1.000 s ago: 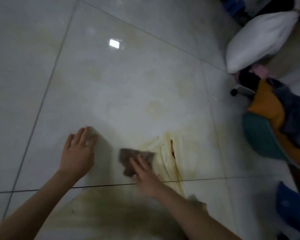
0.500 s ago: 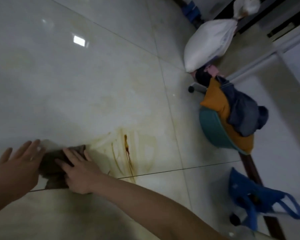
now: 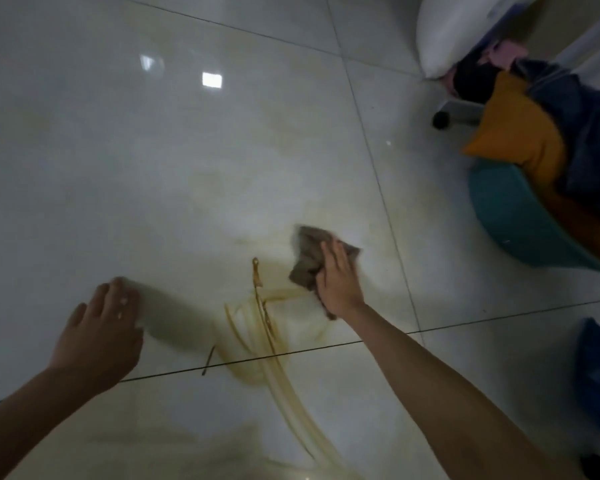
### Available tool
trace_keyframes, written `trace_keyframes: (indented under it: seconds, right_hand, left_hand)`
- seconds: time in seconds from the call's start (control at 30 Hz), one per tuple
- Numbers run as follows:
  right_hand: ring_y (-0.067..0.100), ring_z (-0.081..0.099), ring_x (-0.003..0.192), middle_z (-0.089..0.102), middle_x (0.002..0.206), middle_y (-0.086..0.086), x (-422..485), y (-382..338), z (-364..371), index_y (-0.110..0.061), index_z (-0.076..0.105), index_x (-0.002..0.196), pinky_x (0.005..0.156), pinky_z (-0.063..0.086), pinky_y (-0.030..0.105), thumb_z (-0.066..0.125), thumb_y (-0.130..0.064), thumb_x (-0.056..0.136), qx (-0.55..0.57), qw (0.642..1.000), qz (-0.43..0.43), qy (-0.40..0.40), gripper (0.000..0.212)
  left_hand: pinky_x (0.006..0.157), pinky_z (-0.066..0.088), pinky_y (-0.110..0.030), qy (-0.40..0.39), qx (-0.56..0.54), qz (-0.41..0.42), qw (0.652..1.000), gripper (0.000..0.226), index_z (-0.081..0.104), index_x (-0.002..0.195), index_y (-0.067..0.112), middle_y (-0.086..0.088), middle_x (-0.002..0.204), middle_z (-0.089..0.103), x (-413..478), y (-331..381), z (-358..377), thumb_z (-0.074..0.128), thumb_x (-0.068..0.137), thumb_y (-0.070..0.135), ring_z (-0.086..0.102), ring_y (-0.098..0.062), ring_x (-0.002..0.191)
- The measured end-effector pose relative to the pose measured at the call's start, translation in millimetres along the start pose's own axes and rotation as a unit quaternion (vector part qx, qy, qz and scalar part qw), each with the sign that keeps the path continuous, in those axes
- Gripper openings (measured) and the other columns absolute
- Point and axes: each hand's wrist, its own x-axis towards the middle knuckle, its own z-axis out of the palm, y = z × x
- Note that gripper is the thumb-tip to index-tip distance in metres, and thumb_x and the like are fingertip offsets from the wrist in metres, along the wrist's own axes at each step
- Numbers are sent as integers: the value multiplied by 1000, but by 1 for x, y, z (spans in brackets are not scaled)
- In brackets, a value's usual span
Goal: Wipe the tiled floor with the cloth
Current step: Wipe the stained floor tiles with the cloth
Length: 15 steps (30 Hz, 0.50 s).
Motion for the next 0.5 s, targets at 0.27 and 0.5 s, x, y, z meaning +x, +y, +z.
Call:
trace_keyframes:
  seconds: [0.27, 0.5]
  right_hand:
    - [28, 0, 149, 10, 161, 15, -54, -213, 73, -14, 21, 153, 118, 4, 54, 21, -40, 103, 37, 975, -221, 10, 56]
    - [35, 9, 148, 14, 159, 17, 13, -67, 21, -7, 27, 150, 121, 3, 44, 33, -18, 104, -29, 973, -228, 21, 47]
  left_hand:
    - [81, 50, -59, -7, -27, -8, 1000, 46, 64, 116, -5, -27, 130, 56, -1, -18, -4, 71, 71, -5, 60, -45, 111]
    - [71, 54, -58, 62, -8, 25, 998, 50, 66, 106, -13, -33, 118, 61, 2, -16, -2, 43, 65, 4, 66, -48, 95]
